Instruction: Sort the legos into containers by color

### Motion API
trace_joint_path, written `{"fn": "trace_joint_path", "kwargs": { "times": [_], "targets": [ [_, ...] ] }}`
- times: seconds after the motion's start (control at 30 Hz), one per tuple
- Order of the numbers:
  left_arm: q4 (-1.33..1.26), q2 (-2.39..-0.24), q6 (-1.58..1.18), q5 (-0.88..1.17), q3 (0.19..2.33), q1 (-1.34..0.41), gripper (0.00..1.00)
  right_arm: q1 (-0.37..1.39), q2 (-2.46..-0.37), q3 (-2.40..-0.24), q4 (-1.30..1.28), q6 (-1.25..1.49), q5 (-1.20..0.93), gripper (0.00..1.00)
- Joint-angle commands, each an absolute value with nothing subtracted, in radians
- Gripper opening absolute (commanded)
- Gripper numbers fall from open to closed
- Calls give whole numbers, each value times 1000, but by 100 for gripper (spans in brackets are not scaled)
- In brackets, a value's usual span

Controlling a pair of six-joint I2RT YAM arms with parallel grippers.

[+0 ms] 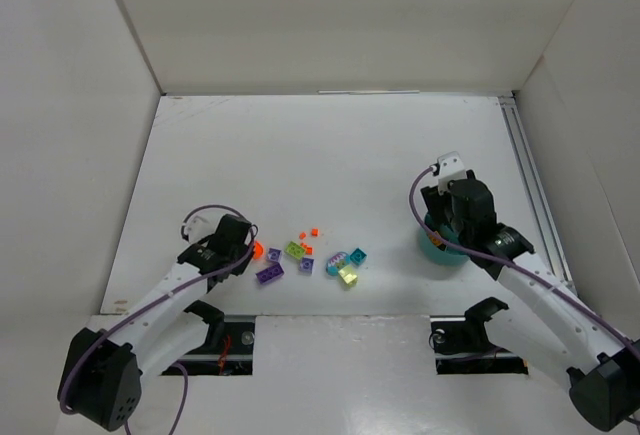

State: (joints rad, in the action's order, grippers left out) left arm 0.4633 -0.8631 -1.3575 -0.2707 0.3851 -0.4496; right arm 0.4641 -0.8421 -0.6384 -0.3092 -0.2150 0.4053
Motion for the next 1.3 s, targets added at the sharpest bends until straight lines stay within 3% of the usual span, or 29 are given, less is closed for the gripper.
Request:
{"fn": "trace_joint_path", "kwargs": {
  "times": [0.0,0.17,0.4,0.53,0.57,0.77,1.0,1.27],
  "targets": [
    [491,-833,-1312,-333,414,-443,0,457,-805,-646,-295,-221,403,70],
    [451,-788,-1129,-391,523,-443,0,457,-795,-646,-304,-212,413,70],
    [-41,-899,-691,-182,699,-537,0,448,-775,-701,-374,-202,474,70],
    [-147,-1092,-499,-170,843,-696,0,448,-753,-756,-451,-160,558,86],
    [-147,-1182,-429,-182,921,-734,0,448,-753,-782,-489,-160,580,100],
    [-215,-1462,-235,-218,1155,-965,0,400,-732,-890,-688,-2,782,100],
    [-262,-1709,-158,40,1379,-988,0,344,-652,-945,-805,78,819,100],
    [-201,-1951,-91,54,1600,-1074,0,334,-554,-954,-825,78,808,100]
  ]
}}
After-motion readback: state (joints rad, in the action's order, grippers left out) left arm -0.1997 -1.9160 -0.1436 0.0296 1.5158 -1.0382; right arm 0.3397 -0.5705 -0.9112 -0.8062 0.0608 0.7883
